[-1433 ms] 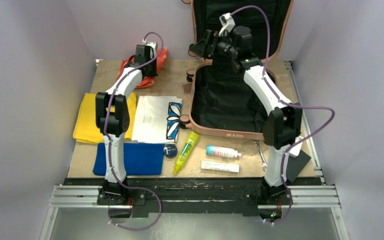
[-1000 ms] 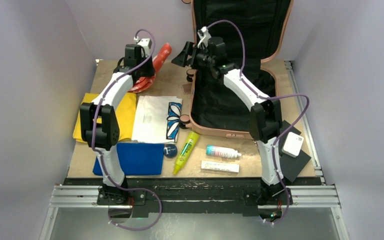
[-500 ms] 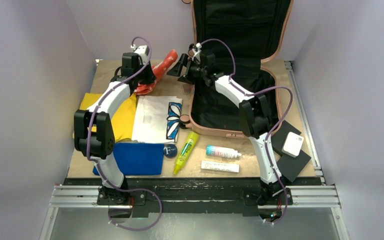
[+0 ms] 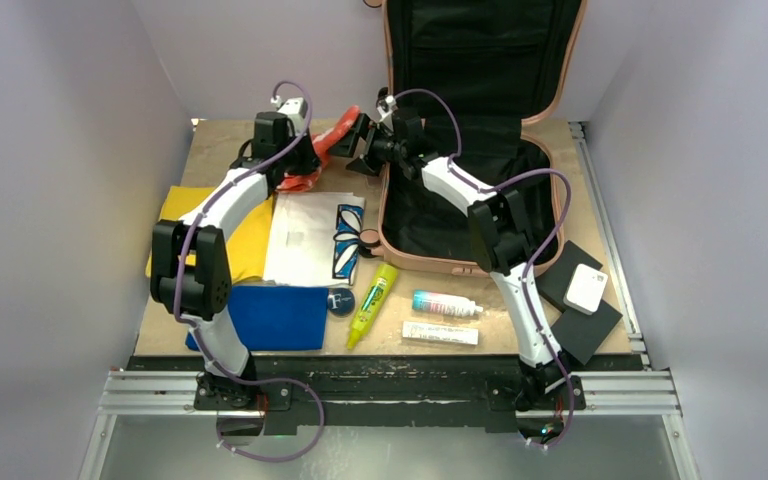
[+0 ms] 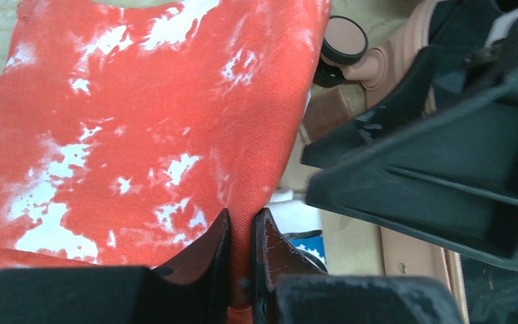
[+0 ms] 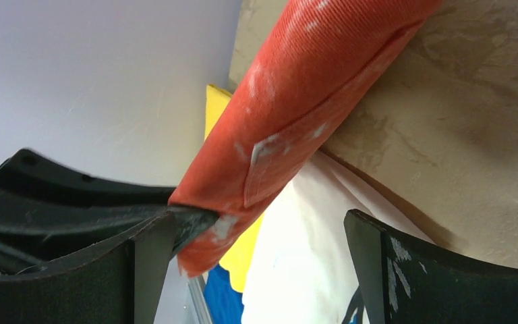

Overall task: Pack the luggage
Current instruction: Pick up the clothes from the corner of the board.

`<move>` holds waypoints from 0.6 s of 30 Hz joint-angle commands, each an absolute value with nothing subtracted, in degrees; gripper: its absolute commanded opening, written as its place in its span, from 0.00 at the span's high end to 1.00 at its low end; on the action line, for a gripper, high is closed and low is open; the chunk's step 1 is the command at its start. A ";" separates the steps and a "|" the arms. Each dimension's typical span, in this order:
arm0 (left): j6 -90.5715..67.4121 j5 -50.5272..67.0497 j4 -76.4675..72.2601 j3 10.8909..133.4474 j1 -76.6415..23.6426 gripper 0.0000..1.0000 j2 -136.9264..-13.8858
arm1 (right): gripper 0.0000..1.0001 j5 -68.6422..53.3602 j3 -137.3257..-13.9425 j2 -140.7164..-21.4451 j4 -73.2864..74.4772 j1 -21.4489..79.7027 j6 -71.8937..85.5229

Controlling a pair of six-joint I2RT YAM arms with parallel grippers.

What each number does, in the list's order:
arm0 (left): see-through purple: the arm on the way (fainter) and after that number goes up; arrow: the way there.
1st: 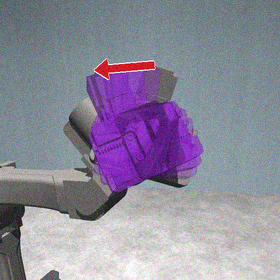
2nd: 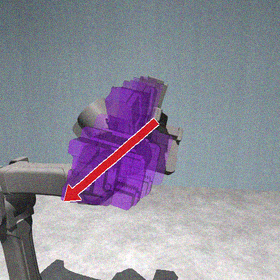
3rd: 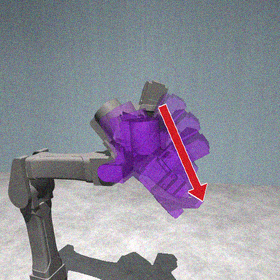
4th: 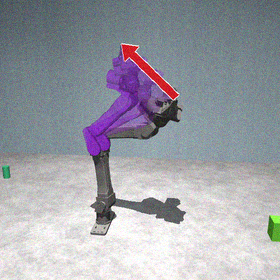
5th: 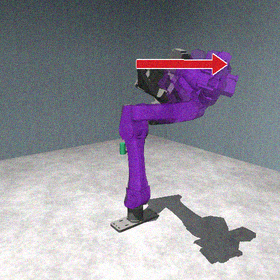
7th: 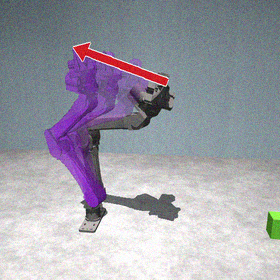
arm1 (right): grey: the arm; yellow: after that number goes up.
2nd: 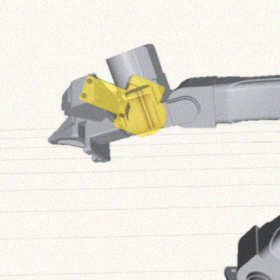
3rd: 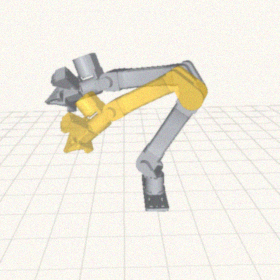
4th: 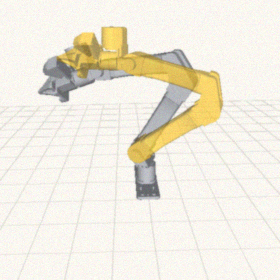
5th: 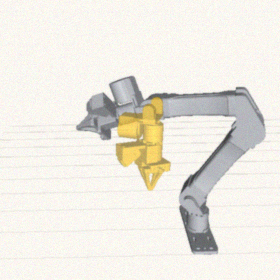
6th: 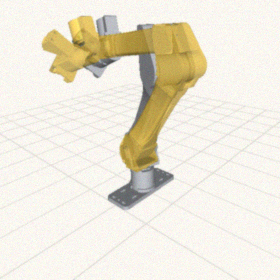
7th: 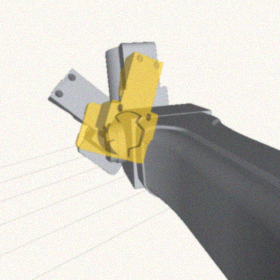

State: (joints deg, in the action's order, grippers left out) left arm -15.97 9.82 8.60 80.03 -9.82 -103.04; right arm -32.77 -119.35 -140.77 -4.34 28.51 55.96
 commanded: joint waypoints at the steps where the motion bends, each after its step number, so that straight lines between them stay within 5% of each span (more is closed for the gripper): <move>1: -18.00 8.93 4.79 80.82 -14.19 1.00 -98.39 | 0.01 -31.02 -122.42 -140.40 -5.19 28.78 56.96; 18: -20.09 5.27 6.96 80.38 -19.47 1.00 -99.14 | 0.02 -28.68 -122.26 -141.77 -3.54 28.56 57.48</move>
State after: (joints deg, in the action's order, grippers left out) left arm -17.43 3.86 9.69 79.88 -18.24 -102.74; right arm -30.94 -120.62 -141.40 -3.27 28.40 57.69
